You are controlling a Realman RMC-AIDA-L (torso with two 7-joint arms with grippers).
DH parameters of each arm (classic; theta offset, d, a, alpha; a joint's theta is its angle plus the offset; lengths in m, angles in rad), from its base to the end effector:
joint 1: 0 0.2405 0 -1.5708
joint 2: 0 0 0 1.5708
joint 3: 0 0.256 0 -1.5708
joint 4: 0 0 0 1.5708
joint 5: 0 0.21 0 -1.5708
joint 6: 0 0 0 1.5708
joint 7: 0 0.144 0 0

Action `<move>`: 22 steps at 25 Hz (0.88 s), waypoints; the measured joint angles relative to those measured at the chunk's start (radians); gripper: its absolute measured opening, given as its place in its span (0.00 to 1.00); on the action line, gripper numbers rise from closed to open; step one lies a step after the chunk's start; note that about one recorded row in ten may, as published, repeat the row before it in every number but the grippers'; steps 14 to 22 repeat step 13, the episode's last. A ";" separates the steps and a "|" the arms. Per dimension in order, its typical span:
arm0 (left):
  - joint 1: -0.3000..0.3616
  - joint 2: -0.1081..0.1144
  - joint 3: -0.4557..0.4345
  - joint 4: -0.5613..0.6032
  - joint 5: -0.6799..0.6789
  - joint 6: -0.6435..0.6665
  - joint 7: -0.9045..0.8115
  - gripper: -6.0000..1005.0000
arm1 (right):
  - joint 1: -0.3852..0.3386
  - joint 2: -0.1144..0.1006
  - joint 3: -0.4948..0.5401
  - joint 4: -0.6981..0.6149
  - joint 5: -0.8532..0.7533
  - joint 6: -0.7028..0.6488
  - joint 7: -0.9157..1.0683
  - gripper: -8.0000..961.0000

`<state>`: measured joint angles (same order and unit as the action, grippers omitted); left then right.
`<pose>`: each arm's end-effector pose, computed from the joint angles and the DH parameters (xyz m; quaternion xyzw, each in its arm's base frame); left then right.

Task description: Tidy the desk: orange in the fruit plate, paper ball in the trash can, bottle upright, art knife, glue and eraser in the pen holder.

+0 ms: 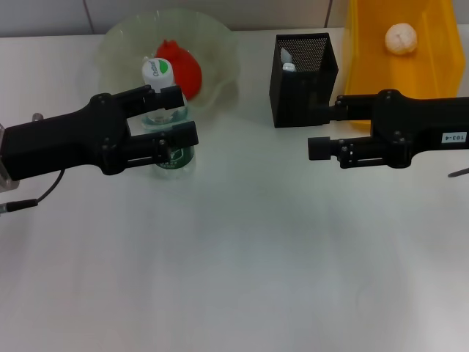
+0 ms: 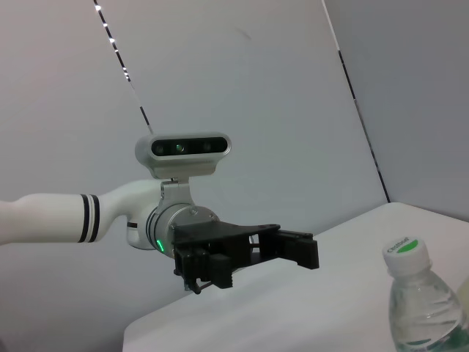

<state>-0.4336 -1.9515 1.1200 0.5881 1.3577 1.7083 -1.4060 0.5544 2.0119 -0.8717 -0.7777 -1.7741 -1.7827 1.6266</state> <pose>-0.2369 0.3062 0.0291 -0.8969 -0.1937 -0.3944 0.0508 0.2077 0.3282 0.0342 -0.9359 0.1920 0.2952 0.0059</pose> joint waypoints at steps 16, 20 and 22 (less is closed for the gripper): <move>-0.002 -0.009 0.000 -0.001 0.013 -0.002 0.000 0.80 | 0.000 0.001 0.000 0.003 -0.002 -0.002 -0.001 0.75; -0.002 -0.009 0.000 -0.001 0.013 -0.002 0.000 0.80 | 0.000 0.001 0.000 0.003 -0.002 -0.002 -0.001 0.75; -0.002 -0.009 0.000 -0.001 0.013 -0.002 0.000 0.80 | 0.000 0.001 0.000 0.003 -0.002 -0.002 -0.001 0.75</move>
